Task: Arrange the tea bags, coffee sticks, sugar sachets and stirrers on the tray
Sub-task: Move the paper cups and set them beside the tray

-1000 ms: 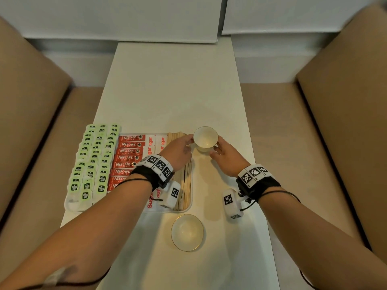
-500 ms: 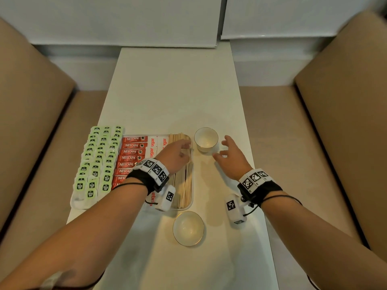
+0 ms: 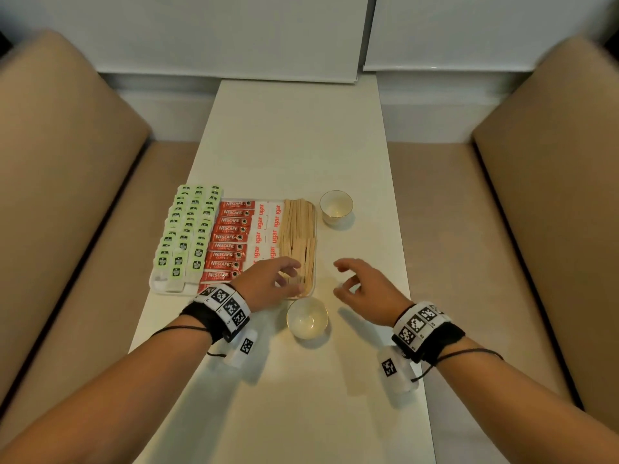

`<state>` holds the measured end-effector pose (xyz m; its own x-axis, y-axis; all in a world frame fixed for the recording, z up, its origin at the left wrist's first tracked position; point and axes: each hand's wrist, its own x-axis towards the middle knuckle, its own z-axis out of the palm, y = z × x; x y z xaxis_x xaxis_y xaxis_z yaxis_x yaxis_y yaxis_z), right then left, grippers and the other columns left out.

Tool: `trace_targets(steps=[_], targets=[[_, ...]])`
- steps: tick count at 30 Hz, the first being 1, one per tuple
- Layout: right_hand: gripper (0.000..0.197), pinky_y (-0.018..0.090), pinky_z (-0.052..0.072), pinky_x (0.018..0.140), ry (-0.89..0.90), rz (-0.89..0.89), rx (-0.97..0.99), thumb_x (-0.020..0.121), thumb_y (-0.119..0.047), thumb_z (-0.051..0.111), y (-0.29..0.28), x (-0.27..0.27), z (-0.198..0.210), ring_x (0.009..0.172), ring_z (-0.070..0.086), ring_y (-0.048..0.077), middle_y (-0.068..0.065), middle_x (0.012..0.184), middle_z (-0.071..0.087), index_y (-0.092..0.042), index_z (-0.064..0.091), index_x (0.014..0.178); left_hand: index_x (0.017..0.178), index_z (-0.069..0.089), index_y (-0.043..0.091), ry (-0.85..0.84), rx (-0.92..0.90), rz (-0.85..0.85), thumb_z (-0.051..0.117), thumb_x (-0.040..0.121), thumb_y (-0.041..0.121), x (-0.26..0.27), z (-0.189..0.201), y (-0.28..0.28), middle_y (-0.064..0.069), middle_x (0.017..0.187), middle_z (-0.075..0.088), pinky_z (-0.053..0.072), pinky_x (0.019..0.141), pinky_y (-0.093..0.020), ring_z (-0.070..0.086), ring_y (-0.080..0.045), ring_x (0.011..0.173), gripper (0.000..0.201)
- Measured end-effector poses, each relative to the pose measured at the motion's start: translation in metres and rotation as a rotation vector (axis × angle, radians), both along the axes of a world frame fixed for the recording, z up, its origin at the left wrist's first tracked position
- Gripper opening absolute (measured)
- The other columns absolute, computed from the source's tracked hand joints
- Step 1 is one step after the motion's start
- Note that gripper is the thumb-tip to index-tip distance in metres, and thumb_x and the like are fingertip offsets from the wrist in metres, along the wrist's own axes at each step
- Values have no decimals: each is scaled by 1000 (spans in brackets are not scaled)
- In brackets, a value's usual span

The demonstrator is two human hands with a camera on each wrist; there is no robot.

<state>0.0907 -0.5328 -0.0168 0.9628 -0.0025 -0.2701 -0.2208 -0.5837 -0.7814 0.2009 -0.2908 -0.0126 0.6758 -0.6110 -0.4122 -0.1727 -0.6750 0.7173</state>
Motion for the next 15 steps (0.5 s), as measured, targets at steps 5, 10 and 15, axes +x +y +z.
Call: trace_targets(steps=[5, 10, 15], targets=[[90, 29, 50, 97, 183, 170, 8, 84, -36, 79, 35, -38, -11, 118, 57, 11, -7, 149, 43, -29, 25, 156, 153, 29, 32, 4, 106, -93, 89, 67, 44, -52, -3, 17, 16, 131, 51, 51, 94, -33, 59, -9, 104, 105], [79, 31, 47, 95, 128, 149, 41, 87, -23, 77, 57, -47, -13, 117, 59, 18, 0, 134, 58, -24, 30, 150, 142, 41, 30, -2, 60, -37, 84, 78, 32, -77, -12, 16, 9, 122, 58, 48, 83, -25, 58, -8, 95, 77], [76, 38, 47, 102, 104, 105, -19, 93, -21, 71, 53, -35, -11, 123, 59, 29, 12, 135, 62, -22, 27, 155, 138, 46, 32, -31, 0, -6, 81, 81, 27, -68, -13, 9, 10, 117, 60, 54, 88, -33, 62, -11, 95, 67]])
